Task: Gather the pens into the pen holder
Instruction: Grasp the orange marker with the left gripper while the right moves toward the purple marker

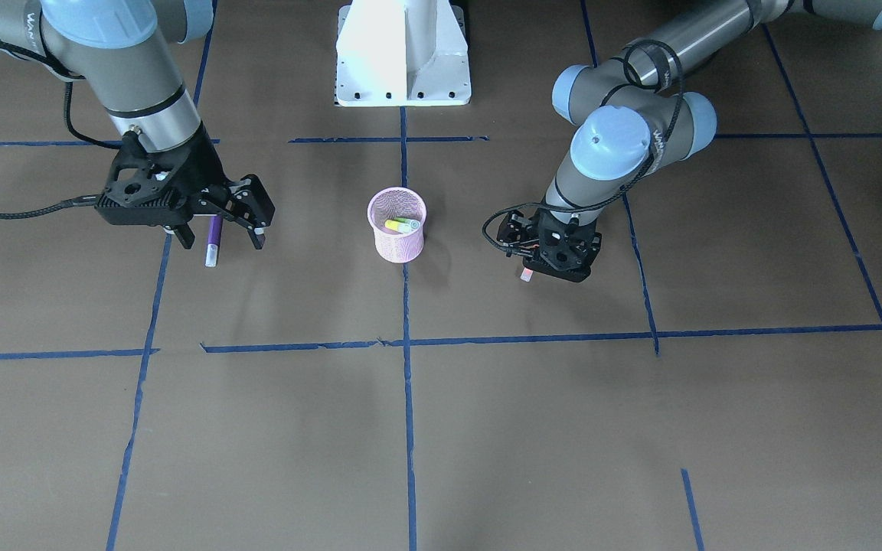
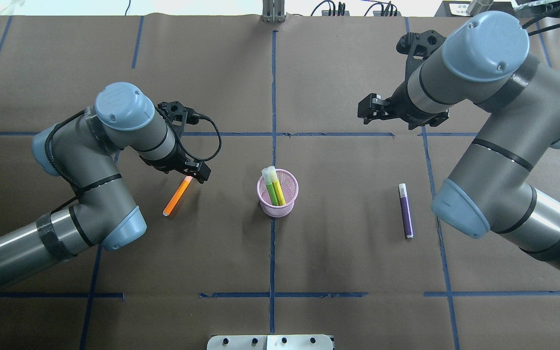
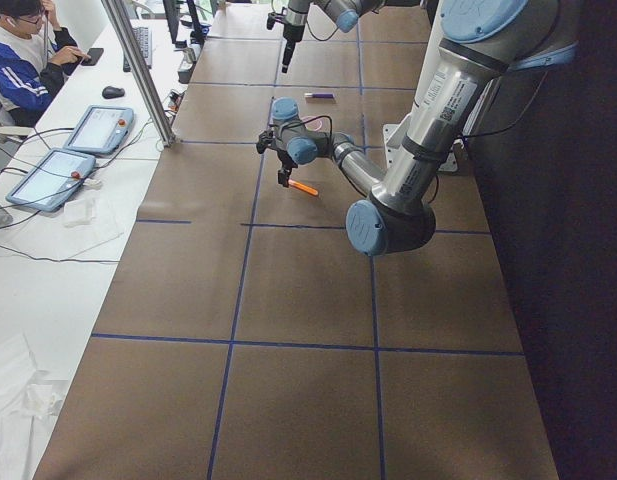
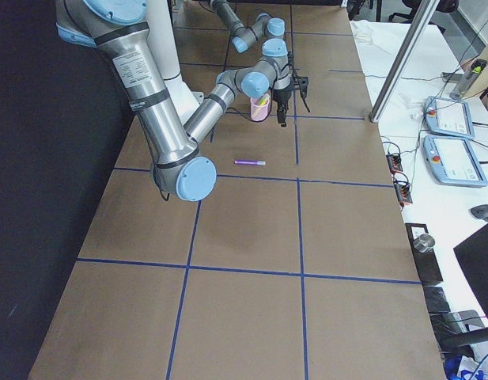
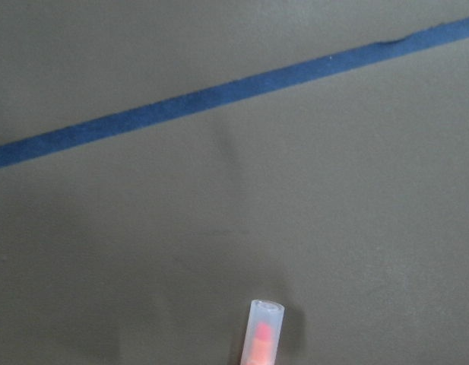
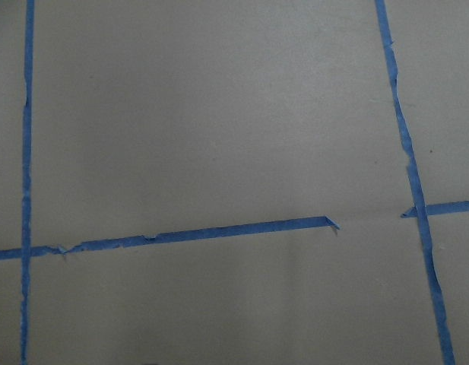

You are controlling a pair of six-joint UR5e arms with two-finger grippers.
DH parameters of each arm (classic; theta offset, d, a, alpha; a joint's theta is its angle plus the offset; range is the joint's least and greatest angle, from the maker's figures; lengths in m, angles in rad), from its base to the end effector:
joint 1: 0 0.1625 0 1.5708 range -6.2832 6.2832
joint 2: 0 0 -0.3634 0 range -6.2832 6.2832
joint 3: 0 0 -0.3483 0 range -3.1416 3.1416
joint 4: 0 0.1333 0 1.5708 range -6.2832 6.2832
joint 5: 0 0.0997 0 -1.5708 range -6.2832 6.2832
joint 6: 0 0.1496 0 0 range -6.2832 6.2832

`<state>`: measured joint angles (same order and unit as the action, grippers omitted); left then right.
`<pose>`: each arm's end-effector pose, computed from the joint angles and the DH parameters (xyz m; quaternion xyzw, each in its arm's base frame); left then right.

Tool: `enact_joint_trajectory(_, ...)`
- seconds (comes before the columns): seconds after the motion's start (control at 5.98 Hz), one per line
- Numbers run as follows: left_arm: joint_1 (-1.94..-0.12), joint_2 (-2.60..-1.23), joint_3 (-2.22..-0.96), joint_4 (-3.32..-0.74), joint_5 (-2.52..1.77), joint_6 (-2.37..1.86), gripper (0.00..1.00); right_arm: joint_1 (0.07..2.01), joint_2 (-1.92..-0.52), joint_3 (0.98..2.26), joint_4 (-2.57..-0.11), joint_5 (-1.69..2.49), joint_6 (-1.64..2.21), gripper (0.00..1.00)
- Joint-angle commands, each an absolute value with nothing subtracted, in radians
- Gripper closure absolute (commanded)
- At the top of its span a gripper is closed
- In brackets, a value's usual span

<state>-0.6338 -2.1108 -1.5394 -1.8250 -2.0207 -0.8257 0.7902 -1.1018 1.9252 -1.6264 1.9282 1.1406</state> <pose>0.4883 -0.4436 0.3331 0.0711 0.4117 0.1332 0.8987 -0.3436 -0.4620 0.2628 0.0761 -0.3965 0.0979 0.9096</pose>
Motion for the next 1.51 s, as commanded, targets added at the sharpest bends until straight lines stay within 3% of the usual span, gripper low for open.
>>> enact_joint_trajectory(0.0,-0.621,-2.111,-1.537,-1.824,-2.011,-0.828,0.08,0.796,-1.101,1.925,-1.634,1.954,1.138,0.0)
enact_joint_trajectory(0.67,-0.618,-2.111,-1.519,-1.824,-2.008,-0.824,0.29,0.796,-1.095,1.925,-1.631,1.96,1.138,0.0)
enact_joint_trajectory(0.84,-0.618,-2.111,-1.52,-1.824,-2.008,-0.824,0.4,0.796,-1.095,1.925,-1.631,1.959,1.138,0.0)
enact_joint_trajectory(1.17,-0.62,-2.109,-1.526,-1.824,-2.008,-0.825,0.86,0.796,-1.095,1.925,-1.631,1.96,1.138,0.0)
enact_joint_trajectory(1.34,-0.62,-2.109,-1.532,-1.822,-2.009,-0.825,0.95,0.796,-1.097,1.925,-1.631,1.96,1.138,0.0)
